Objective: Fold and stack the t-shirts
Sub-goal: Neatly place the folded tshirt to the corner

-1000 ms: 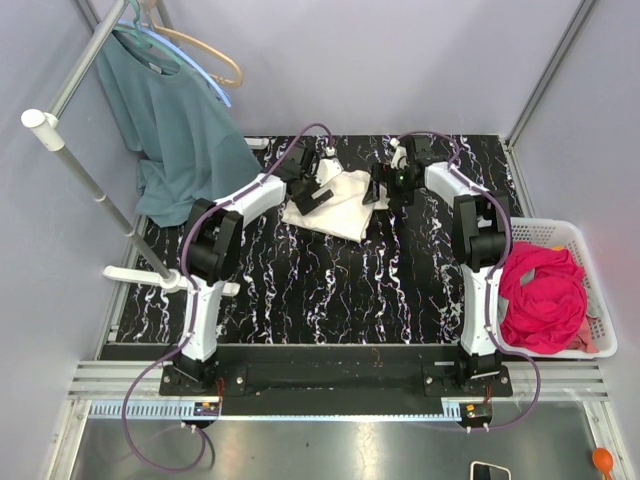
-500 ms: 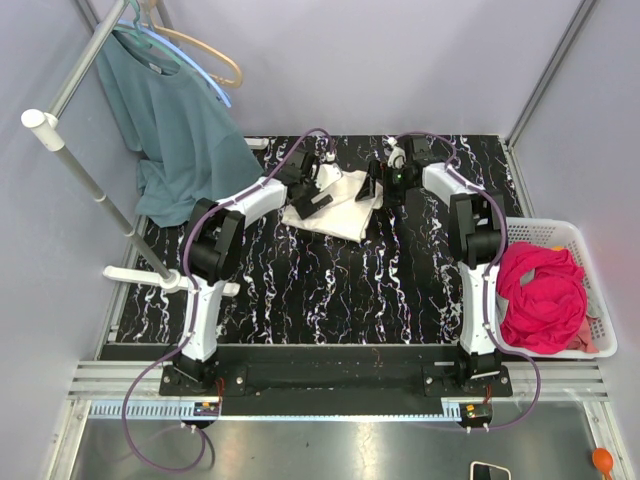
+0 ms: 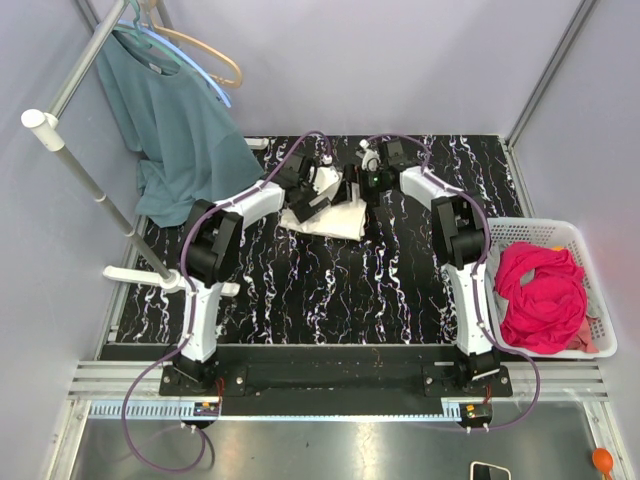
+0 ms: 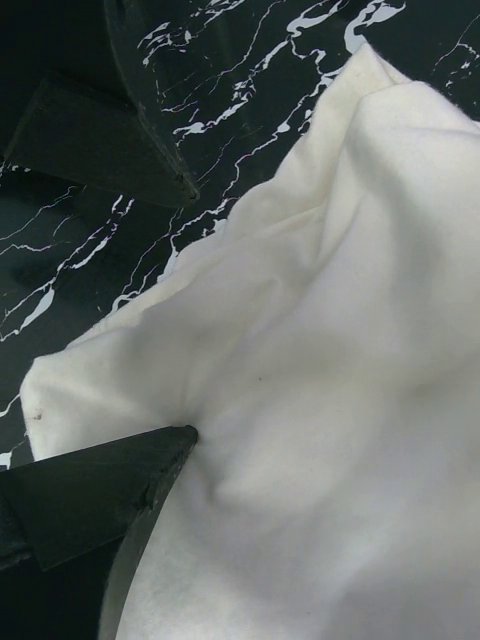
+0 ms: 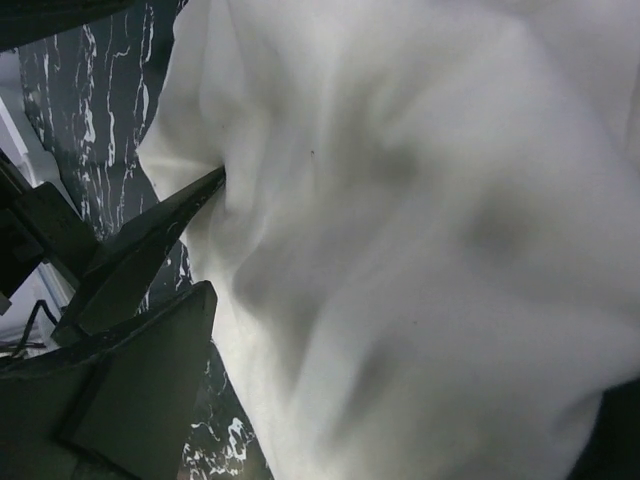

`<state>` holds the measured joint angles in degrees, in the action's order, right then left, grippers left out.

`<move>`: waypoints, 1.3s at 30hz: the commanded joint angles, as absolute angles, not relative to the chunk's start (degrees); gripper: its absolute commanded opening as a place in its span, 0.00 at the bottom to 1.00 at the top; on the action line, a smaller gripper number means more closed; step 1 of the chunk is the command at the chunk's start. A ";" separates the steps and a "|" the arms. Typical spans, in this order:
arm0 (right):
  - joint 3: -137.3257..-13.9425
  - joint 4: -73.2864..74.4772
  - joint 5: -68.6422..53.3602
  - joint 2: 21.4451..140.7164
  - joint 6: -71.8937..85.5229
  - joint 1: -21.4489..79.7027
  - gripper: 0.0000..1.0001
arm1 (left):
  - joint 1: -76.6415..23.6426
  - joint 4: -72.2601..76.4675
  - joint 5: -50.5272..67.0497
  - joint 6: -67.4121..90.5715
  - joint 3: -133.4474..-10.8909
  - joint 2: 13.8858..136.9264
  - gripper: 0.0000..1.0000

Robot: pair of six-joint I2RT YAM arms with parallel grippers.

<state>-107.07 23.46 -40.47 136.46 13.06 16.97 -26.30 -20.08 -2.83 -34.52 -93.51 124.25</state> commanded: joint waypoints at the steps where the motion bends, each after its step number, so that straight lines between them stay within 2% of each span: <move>1: -106.26 26.54 -39.56 138.78 11.96 19.07 0.92 | -27.07 -20.65 -2.72 -34.45 -92.20 121.29 0.99; 3: -105.12 26.63 -38.76 137.90 10.47 18.98 0.80 | -27.07 -20.65 -3.34 -34.98 -92.20 121.20 0.99; 4: -104.77 26.72 -37.80 136.86 10.02 18.90 0.67 | -27.16 -20.65 -3.51 -35.15 -92.20 121.11 0.99; 6: -103.72 27.33 -36.83 135.01 8.54 18.55 0.62 | -27.07 -20.57 -3.95 -35.51 -92.46 120.94 0.99; 10: -102.48 29.61 -34.63 132.28 6.33 17.23 0.45 | -27.07 -20.74 -4.74 -36.30 -92.90 120.41 0.99; 11: -102.48 30.14 -34.28 131.93 5.37 16.97 0.24 | -27.16 -20.74 -5.01 -36.73 -93.07 120.41 0.99; 14: -103.36 33.22 -31.65 130.87 3.44 15.82 0.00 | -27.07 -20.83 -6.06 -37.09 -93.60 120.23 0.99; 18: -105.02 36.99 -25.59 129.46 0.88 13.45 0.00 | -27.07 -21.01 -6.68 -37.27 -94.39 119.27 0.99; 27: -118.90 52.10 -9.95 131.66 -7.99 4.75 0.00 | -27.07 -21.01 -7.47 -38.05 -95.10 116.64 0.99; 33: -134.79 59.84 -5.54 138.16 -10.89 -3.51 0.00 | -27.16 -21.01 -7.73 -38.58 -92.82 115.05 0.99; 39: -142.72 61.00 2.71 143.69 -14.76 -7.64 0.00 | -27.16 -20.48 -8.26 -39.20 -91.23 114.00 0.99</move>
<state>-137.08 57.32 -4.95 140.51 -10.63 -6.52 -27.38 -21.65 -6.98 -38.11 -92.60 117.34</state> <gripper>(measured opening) 0.104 0.988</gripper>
